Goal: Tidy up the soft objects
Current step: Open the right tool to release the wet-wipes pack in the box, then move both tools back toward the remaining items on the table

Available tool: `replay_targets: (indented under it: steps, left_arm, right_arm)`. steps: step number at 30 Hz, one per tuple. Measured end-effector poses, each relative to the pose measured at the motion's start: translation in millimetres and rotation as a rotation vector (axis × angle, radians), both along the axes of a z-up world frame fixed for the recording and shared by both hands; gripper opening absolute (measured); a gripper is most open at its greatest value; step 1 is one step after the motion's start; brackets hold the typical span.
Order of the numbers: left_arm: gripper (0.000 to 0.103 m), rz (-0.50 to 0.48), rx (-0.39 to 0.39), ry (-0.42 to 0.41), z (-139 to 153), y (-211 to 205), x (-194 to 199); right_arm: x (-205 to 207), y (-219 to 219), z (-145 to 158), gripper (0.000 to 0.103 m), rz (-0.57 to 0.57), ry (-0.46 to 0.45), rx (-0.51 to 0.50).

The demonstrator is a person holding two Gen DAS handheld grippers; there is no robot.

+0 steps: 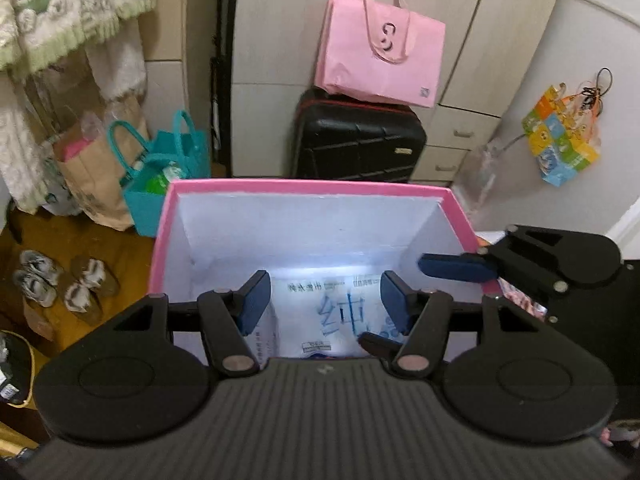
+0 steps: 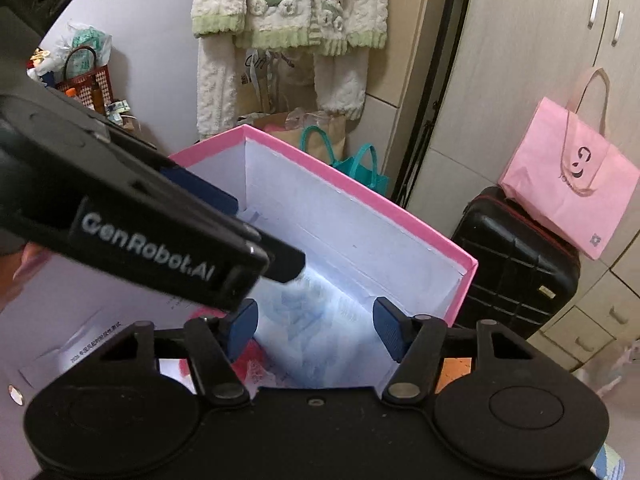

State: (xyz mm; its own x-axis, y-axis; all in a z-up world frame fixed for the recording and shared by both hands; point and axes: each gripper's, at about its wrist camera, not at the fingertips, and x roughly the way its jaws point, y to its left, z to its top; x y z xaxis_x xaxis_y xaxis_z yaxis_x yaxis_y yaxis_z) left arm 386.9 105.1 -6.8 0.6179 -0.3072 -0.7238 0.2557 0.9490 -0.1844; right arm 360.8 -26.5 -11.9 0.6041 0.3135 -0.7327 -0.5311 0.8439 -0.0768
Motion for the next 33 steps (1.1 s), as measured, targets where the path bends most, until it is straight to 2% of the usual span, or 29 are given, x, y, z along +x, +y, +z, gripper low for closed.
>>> replay_targets:
  steps: [5,15,22,33]
  left_arm:
    - [0.061,0.009,0.022,-0.043,12.9,5.5,-15.2]
    - [0.062,-0.087,-0.024,0.003,33.6,4.7,-62.7]
    - [0.062,-0.149,-0.014,-0.034,57.4,-5.6,-110.0]
    - [0.062,-0.273,0.021,-0.096,83.2,-44.0,-180.6]
  right_arm:
    - [-11.6,-11.5,7.4,0.068,-0.01,0.0,0.036]
    - [-49.4,-31.1,29.1,0.068,-0.018,-0.005,0.079]
    - [-85.9,-49.7,54.6,0.068,-0.014,-0.029,0.117]
    - [-149.5,-108.4,83.2,0.068,-0.045,-0.089,0.218]
